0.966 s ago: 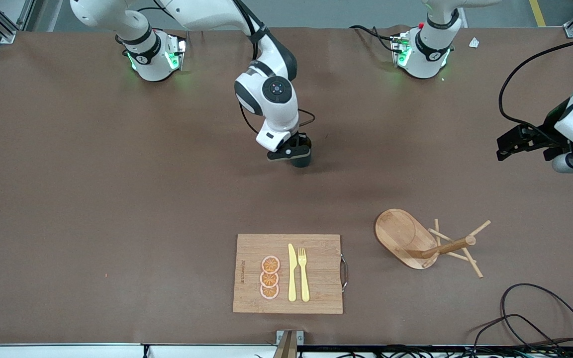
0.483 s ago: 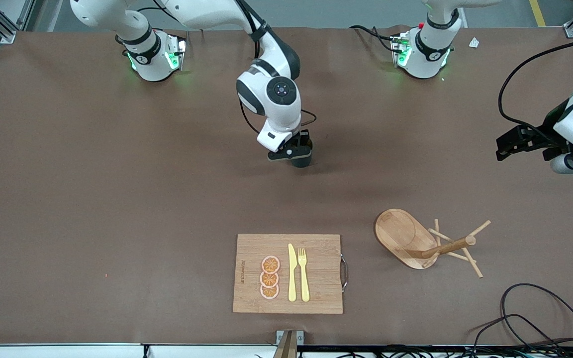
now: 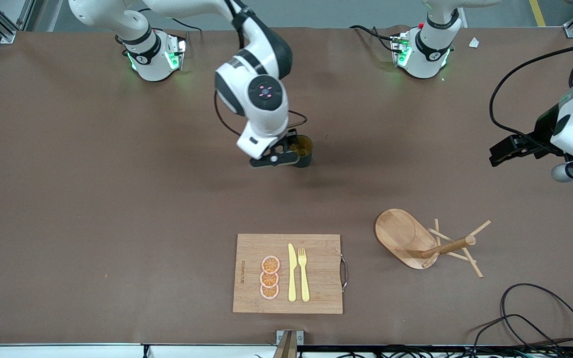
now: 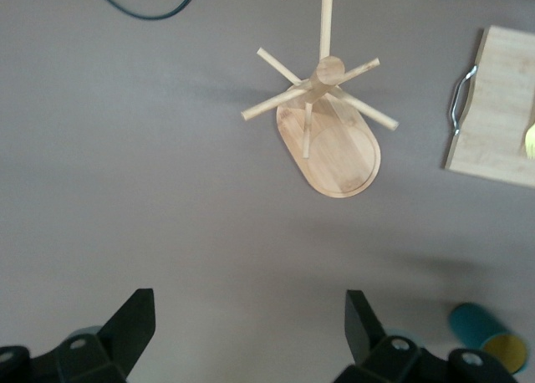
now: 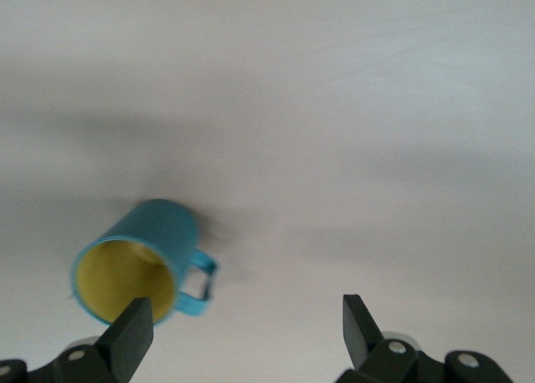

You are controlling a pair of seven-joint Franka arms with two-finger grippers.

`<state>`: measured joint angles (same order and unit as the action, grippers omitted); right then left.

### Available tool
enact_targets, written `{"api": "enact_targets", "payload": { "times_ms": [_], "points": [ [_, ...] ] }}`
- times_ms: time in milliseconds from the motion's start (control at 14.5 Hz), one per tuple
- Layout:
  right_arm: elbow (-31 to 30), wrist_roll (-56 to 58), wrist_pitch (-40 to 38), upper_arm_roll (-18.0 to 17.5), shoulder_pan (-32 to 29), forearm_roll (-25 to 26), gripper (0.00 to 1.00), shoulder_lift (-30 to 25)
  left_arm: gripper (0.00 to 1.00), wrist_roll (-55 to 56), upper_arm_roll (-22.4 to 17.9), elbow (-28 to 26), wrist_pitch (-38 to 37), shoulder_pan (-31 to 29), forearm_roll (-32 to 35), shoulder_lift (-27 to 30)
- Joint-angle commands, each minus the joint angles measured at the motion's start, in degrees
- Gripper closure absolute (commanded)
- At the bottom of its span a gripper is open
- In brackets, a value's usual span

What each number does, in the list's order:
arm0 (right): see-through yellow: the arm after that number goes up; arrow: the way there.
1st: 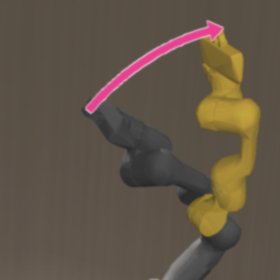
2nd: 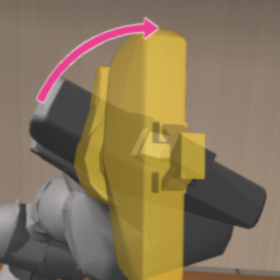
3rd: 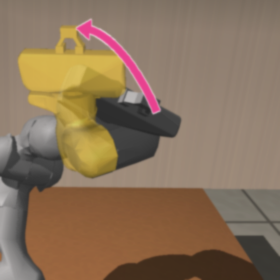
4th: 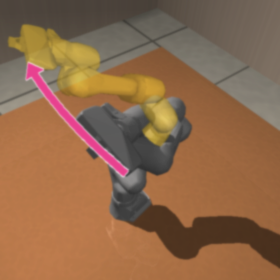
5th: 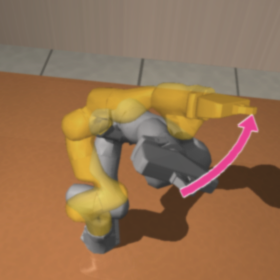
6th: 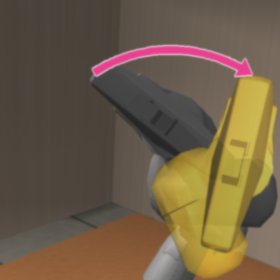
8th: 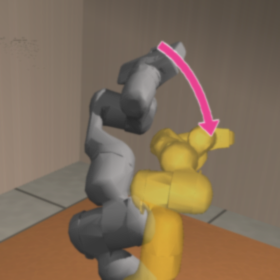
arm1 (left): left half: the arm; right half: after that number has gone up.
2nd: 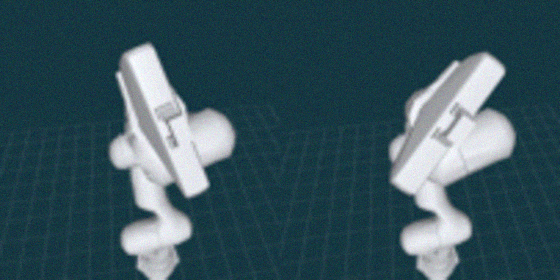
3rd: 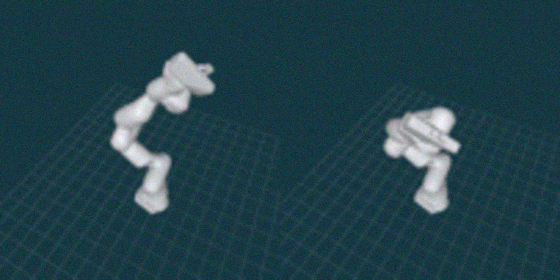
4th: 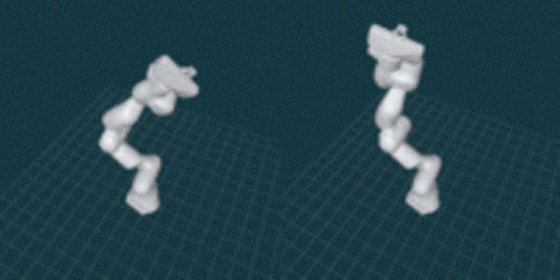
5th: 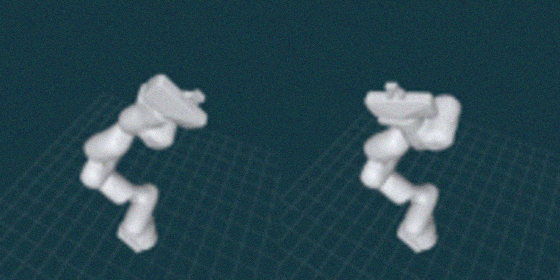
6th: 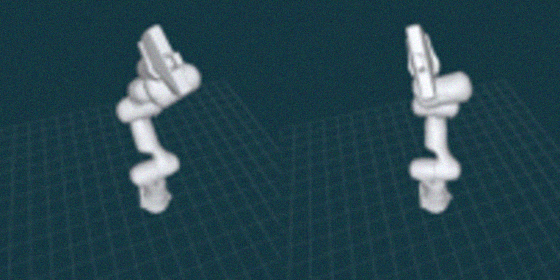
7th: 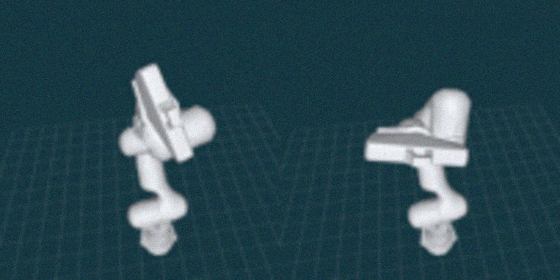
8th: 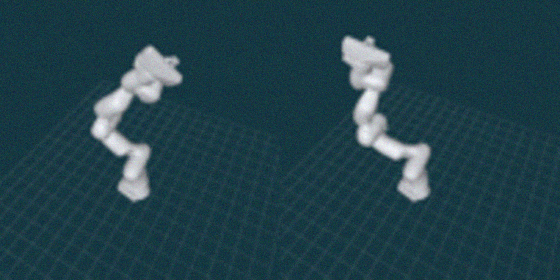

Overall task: Pass cup and hang on rack
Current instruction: 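Set the mug down and open the right gripper while the left gripper approaches, then lower the left gripper onto the mug handle while the right gripper withdraws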

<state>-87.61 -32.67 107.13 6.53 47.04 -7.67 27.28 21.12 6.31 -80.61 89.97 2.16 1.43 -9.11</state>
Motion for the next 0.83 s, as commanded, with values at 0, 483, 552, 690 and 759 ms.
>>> {"api": "enact_targets", "payload": {
  "times_ms": [0, 483, 552, 690, 759],
  "points": [
    [-1.8, 1.4, -6.0, -0.8, -8.1, 0.0, 0.0, -6.4, 0.0, 8.3, 2.0, 1.1, -1.5, 1.0, 0.8, 0.0],
    [-2.8, 25.2, -16.6, -0.6, -27.9, 6.0, 0.0, -14.5, 0.0, 45.4, 12.6, 1.1, -1.9, 9.6, 6.5, -3.5],
    [-2.9, 28.2, -17.3, -0.6, -30.8, 6.8, 0.0, -15.2, 0.0, 50.0, 12.6, 1.2, -1.9, 13.7, 9.6, -4.9],
    [-2.9, 33.8, -19.0, -0.6, -36.2, 6.9, 0.0, -16.6, 0.0, 59.7, 12.5, 1.5, -1.8, 21.1, 14.0, -8.5],
    [-2.8, 36.5, -19.8, -0.6, -39.0, 7.0, 0.0, -17.5, 0.01, 65.2, 12.5, 1.8, -1.4, 23.9, 15.7, -10.4]
  ]
}}
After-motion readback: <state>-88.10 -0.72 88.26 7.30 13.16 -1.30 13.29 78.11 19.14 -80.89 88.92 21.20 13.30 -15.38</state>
